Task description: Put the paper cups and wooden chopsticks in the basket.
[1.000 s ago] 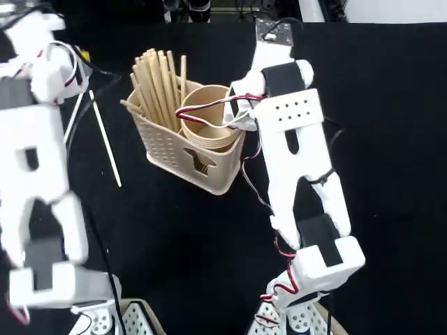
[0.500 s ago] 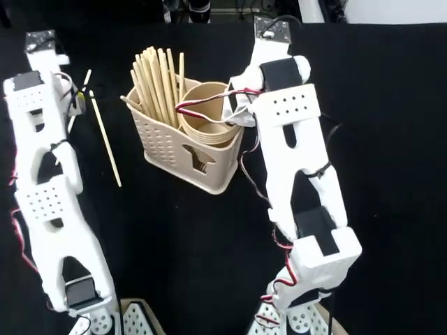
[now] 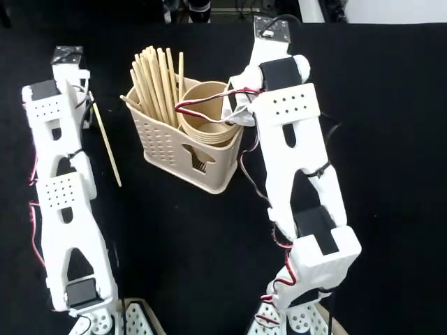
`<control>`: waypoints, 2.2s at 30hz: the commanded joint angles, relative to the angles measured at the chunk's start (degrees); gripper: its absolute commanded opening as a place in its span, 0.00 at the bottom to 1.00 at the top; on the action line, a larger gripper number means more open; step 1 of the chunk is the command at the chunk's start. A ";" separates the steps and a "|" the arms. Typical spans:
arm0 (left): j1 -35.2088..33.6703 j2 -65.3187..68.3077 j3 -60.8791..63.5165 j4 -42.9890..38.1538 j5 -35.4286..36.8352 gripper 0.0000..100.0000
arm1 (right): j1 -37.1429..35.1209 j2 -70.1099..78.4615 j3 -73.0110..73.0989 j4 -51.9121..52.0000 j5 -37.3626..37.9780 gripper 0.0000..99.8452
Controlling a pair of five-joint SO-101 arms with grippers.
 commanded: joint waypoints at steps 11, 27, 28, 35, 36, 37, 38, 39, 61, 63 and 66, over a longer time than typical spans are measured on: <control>-1.01 -10.37 -4.88 8.44 5.19 0.03 | -0.88 1.27 0.04 1.58 -0.26 0.01; -1.98 -81.85 62.64 0.00 12.66 0.03 | -1.05 1.27 0.04 1.49 -0.18 0.01; -1.89 -86.95 66.77 -1.85 12.84 0.03 | -1.14 1.36 0.04 1.49 -0.18 0.01; 3.30 -123.16 99.12 -26.29 12.92 0.03 | -1.23 1.63 0.04 1.49 1.05 0.01; 4.97 -128.09 103.87 -31.74 12.92 0.03 | -1.23 1.63 0.13 1.49 1.32 0.01; 6.81 -132.57 108.44 -37.80 12.92 0.03 | -1.23 1.63 0.13 1.49 1.32 0.01; 8.92 -136.97 113.01 -43.96 13.01 0.03 | -1.23 1.63 0.13 1.58 1.32 0.01; 11.03 -140.84 117.41 -50.02 13.01 0.03 | -1.14 1.63 0.13 1.58 1.32 0.01; 28.00 -120.62 144.13 -104.09 28.57 0.03 | -1.23 1.71 0.40 1.49 1.32 0.01; 27.91 -117.19 144.13 -104.35 28.75 0.03 | -1.23 1.80 0.48 1.49 1.32 0.01; 27.91 -115.60 144.57 -104.09 28.75 0.03 | -1.23 1.80 0.48 1.49 1.32 0.01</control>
